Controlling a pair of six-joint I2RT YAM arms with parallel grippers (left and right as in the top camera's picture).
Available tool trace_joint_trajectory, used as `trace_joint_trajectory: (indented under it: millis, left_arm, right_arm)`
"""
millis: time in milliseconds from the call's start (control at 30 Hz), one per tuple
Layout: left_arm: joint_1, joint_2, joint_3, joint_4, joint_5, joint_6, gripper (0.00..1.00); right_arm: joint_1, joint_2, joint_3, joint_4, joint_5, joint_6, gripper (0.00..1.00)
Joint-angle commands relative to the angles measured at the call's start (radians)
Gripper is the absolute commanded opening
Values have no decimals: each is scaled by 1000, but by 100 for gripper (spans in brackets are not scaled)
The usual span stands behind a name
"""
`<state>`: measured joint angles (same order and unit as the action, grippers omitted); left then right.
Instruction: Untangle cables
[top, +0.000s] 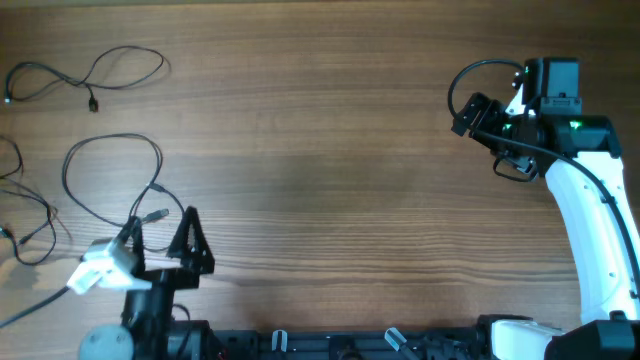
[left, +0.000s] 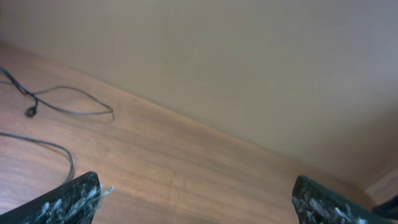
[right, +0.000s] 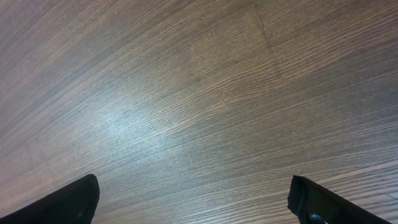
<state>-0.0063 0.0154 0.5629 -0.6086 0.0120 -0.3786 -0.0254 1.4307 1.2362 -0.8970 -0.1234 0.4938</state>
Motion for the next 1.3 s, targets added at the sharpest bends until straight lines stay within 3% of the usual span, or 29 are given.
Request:
trace_joint_trajectory:
  millis: [0,500,667,967,1267]
  left_arm:
    - [2,-9,-90,58,-13,5,100]
    - [2,-9,-302,255,-13,3,100]
    - [2,-9,-393,380,-13,-104,100]
    - [2,-9,-545,545,-13,-99,100]
    - [3,-7,-557,537,-13,-44,100]
  right_arm:
    - [0,6,-4,0,-7,6,100]
    - [0,6,-4,0,-7,7,100]
    - [0,6,-4,0,-7,6,100]
    - [0,6,-4,0,-7,6,100]
    - [0,6,-4,1,-7,6,100]
